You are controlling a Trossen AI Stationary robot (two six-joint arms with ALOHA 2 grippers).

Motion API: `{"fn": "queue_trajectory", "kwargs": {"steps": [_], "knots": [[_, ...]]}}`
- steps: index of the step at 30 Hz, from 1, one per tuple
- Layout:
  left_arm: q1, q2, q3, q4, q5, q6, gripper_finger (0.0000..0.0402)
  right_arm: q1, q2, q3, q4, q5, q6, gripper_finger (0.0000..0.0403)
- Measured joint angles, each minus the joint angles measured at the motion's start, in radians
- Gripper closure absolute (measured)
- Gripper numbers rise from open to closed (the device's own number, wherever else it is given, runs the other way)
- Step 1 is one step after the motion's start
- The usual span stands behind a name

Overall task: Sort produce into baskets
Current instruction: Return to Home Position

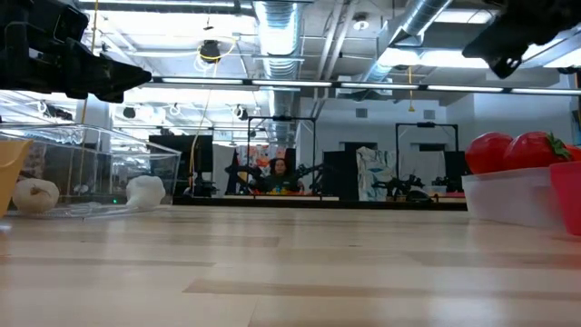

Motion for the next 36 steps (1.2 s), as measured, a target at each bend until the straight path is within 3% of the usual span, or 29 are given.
{"fn": "queue_trajectory", "kwargs": {"steps": [3,9,23,29,36], "knots": [[0.000,0.000,0.000,0.000,0.000,0.000,0.0306,-0.044,-0.064,-0.078,0.105,-0.073,-0.084,0.0380],[0.000,0.000,0.000,0.000,0.000,0.000,0.0306,-0.114,-0.191,-0.153,0.148,-0.196,-0.131,0.0348],[0.000,0.000,0.000,0.000,0.000,0.000,0.0306,-0.139,-0.555,-0.363,0.220,-0.214,-0.252,0.0378],[0.000,0.000,0.000,0.000,0.000,0.000,0.0306,-0.140,-0.568,-0.416,0.308,-0.243,-0.328,0.0364],[0.000,0.000,0.000,0.000,0.003,0.000,0.0306,-0.144,-0.568,-0.467,0.355,-0.251,-0.346,0.0378]]}}
